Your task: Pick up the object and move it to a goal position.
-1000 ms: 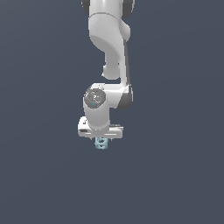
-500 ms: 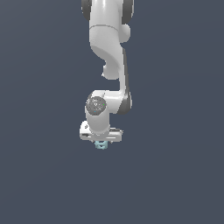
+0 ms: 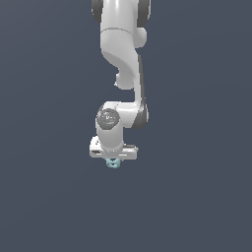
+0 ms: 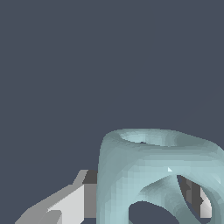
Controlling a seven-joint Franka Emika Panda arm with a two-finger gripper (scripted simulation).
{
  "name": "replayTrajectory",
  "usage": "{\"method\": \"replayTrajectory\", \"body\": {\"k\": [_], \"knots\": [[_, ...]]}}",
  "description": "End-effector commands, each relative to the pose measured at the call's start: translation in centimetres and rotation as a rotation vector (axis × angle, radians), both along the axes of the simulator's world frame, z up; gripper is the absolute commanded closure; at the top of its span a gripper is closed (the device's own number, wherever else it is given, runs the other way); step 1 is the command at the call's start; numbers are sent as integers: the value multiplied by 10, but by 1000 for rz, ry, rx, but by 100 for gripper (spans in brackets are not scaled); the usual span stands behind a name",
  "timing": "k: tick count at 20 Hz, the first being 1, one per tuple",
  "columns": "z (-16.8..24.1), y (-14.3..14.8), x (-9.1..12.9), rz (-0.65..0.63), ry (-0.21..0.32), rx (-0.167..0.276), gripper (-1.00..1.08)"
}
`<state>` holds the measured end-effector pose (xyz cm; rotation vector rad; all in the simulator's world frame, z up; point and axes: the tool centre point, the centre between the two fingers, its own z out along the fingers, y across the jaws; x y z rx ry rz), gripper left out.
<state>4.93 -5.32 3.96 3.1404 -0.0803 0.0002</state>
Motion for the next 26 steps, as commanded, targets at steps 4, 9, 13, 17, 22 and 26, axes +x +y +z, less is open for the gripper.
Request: {"method": "replayTrajectory", "body": {"k": [4,9,13,17,22,26], "knots": [[3,0,0,0,0,0,108],[22,-3,0,0,0,0,108],[50,-7,1,0,0,0,108],[89,-13,2,0,0,0,108],[147,-22,4,0,0,0,108],[193,-29,6,0,0,0,108]]}}
